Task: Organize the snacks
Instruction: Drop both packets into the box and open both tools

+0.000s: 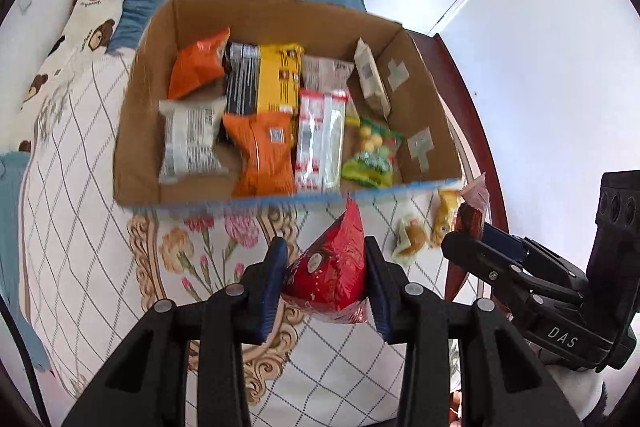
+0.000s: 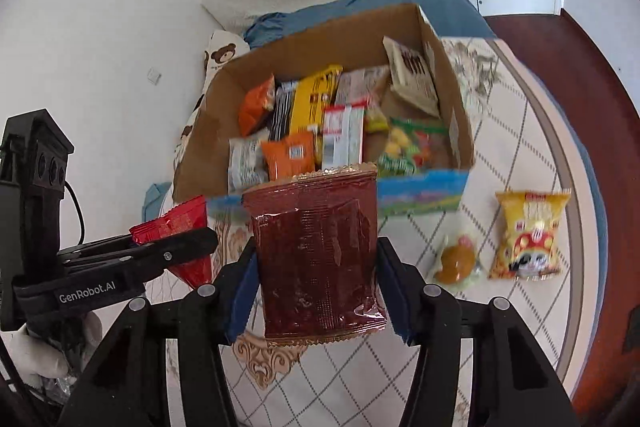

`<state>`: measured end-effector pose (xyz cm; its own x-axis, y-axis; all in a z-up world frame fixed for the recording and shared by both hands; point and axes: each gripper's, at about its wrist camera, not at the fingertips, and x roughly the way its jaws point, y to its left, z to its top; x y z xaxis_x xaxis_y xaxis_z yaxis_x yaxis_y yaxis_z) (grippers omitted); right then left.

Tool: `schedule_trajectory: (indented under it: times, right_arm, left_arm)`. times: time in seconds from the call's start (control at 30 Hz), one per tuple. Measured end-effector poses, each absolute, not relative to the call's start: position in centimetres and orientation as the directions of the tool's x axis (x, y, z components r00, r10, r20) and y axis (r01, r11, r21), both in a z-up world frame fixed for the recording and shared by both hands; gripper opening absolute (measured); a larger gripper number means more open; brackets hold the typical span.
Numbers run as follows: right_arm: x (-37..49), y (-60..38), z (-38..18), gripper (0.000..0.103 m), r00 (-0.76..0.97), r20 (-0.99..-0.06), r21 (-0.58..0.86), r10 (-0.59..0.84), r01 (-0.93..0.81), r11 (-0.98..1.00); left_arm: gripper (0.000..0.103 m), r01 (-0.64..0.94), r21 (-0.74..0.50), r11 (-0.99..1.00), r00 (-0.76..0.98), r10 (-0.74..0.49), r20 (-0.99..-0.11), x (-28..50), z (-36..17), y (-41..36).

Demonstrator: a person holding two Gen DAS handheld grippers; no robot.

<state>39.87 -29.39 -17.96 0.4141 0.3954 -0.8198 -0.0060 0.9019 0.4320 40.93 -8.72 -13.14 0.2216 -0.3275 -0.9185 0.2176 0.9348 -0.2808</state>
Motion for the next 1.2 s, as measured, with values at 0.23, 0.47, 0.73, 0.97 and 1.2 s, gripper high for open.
schedule_trajectory:
  times: [0.23, 0.47, 0.73, 0.97, 1.2]
  right_arm:
    - [50.9, -29.9, -18.9, 0.058, 0.371, -0.858, 0.385, 0.356, 0.005, 0.923]
    - [59.3, -28.9, -23.0, 0.058, 0.288, -0.900, 0.352, 0.327, 0.038, 0.935]
    - [62.4, -28.0, -25.7, 0.094, 0.239, -0.937, 0.282, 0.255, 0.087, 0.956]
    - [62.1, -27.2, -25.7, 0.096, 0.245, -0.952, 0.201, 0.182, 0.056, 0.978]
    - [60.2, -27.9, -24.5, 0.096, 0.281, -0.948, 0.170, 0.152, 0.041, 0.985]
  left_arm:
    - [0.035, 0.191, -0.185, 0.964, 0.193, -0.222, -0.956, 52.3, -14.5, -8.2]
    - [0.035, 0.141, -0.085, 0.986, 0.091, -0.099, -0.991, 59.1, -20.8, -6.9]
    - [0.076, 0.023, -0.138, 0.990, 0.021, -0.139, -0.990, 62.3, -24.9, -5.1]
    - [0.078, 0.046, -0.107, 0.993, 0.060, -0.109, -0.992, 61.9, -25.0, -5.4]
    - [0.078, 0.123, -0.028, 0.992, 0.170, -0.049, -0.984, 59.1, -22.4, -7.2]
